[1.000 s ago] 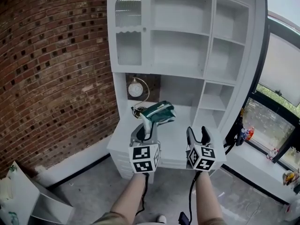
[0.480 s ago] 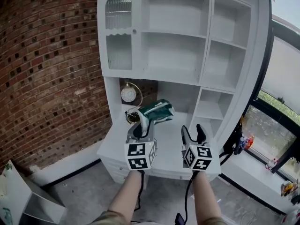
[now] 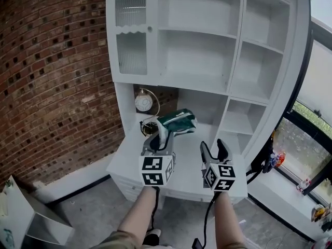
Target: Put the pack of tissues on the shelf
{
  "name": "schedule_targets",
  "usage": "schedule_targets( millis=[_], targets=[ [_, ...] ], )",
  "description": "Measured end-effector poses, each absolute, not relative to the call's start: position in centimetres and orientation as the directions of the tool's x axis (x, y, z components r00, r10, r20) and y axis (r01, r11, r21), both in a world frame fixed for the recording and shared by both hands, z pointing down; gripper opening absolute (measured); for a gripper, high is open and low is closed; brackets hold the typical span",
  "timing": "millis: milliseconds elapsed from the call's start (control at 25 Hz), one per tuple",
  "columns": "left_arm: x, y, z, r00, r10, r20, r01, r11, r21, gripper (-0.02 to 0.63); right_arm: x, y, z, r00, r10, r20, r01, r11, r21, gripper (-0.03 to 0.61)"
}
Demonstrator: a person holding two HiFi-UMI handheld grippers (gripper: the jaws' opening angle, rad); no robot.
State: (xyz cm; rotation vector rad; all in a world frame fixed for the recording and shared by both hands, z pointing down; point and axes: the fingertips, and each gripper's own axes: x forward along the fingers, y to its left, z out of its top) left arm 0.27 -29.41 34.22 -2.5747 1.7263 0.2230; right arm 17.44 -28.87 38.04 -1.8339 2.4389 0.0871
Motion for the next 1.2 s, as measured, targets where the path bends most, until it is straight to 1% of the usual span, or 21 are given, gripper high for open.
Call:
schedule_targets(
  millis=[400,720,1040,1200],
  targets=[
    [0.0,-36.5,32.9,0.478,-0.865,-0.153,-0.872,-0.488,0.03,0.109,16.0,-34.8,37.0,-0.224,-0.967,-0.118,-0.975,0.223,0.02,0.281],
    [1.2,-41.2,31.0,0.611,-0.775,-0.159,-0.784,-0.62,0.008,0.11,14.4,-39.0,35.4,-0.195,-0.972,-0.132,-0.98,0.186,0.076,0.281],
    [2.5,-43.3,30.9,0.722,-0.676,-0.148,-0.682,-0.731,0.014,0.109,13.8,-42.1,35.4,-0.177,-0.98,-0.092,-0.98,0.167,0.106,0.281],
    [2.7,-44.0,31.3,0.757,-0.64,-0.136,-0.643,-0.765,0.02,0.109,13.9,-43.5,35.8,-0.218,-0.974,-0.065,-0.973,0.212,0.093,0.281]
  ],
)
